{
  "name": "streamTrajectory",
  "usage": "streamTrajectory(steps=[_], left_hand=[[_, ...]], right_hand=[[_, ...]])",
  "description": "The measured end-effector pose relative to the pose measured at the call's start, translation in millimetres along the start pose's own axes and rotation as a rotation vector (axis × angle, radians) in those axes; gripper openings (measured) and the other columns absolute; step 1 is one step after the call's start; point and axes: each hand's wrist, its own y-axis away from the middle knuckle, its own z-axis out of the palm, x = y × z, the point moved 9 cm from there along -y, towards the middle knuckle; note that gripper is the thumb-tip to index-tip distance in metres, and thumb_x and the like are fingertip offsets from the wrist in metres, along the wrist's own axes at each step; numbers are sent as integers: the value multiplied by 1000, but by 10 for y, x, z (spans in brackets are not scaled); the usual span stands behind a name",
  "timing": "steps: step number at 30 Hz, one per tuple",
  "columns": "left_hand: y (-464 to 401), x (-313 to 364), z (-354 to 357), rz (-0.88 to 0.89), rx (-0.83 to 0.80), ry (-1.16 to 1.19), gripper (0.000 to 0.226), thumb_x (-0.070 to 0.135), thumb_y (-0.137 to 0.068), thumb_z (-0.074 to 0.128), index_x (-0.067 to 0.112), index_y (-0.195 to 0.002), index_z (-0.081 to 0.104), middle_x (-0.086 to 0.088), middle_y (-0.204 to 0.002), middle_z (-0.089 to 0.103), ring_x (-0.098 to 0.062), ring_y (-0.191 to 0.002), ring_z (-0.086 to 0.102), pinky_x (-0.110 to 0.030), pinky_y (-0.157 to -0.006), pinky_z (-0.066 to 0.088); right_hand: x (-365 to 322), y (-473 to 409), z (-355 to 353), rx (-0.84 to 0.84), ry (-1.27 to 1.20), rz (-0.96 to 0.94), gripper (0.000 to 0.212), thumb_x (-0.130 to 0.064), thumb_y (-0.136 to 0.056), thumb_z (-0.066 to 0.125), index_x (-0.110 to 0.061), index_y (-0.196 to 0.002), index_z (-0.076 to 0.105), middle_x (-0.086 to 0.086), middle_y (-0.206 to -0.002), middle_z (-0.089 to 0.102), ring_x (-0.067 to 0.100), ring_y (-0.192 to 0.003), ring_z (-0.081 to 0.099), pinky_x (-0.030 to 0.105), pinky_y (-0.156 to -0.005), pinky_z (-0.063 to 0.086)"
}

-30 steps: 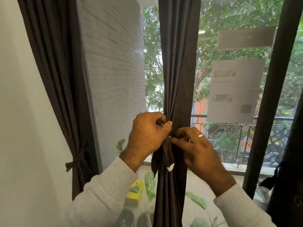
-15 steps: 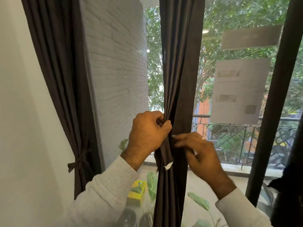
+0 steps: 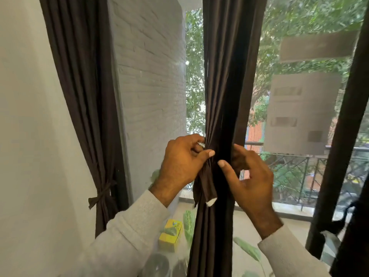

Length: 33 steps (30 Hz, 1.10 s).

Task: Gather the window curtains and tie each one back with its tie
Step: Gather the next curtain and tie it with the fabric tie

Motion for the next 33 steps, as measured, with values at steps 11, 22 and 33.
streamTrajectory(steps=[11, 22, 33], left_hand=[[-17, 1, 94, 40, -52, -34, 15, 24, -90, 88, 16, -102, 86, 4, -83, 79, -11, -75, 75, -37, -81, 66], [-112, 52, 90, 17, -58, -94, 18, 32, -88, 89, 19, -80, 79, 8, -67, 70, -8, -61, 65, -36, -70, 64], [-86, 9, -59, 8, -131, -92, 24, 31, -92, 86, 17, -76, 75, 0, -65, 69, -17, -61, 66, -36, -68, 63]], right_hand=[[-82, 85, 260, -169, 5, -122, 28, -2, -99, 71, -9, -126, 77, 1, -105, 68, 14, -98, 67, 26, -86, 55], [163, 60, 245, -301, -82, -44, 37, 11, -96, 66, -15, -118, 81, -2, -113, 69, 14, -110, 66, 24, -92, 55], [950, -128, 77, -119, -476, 736, 7, -18, -95, 78, -13, -99, 80, 4, -99, 82, 24, -100, 76, 50, -102, 57]])
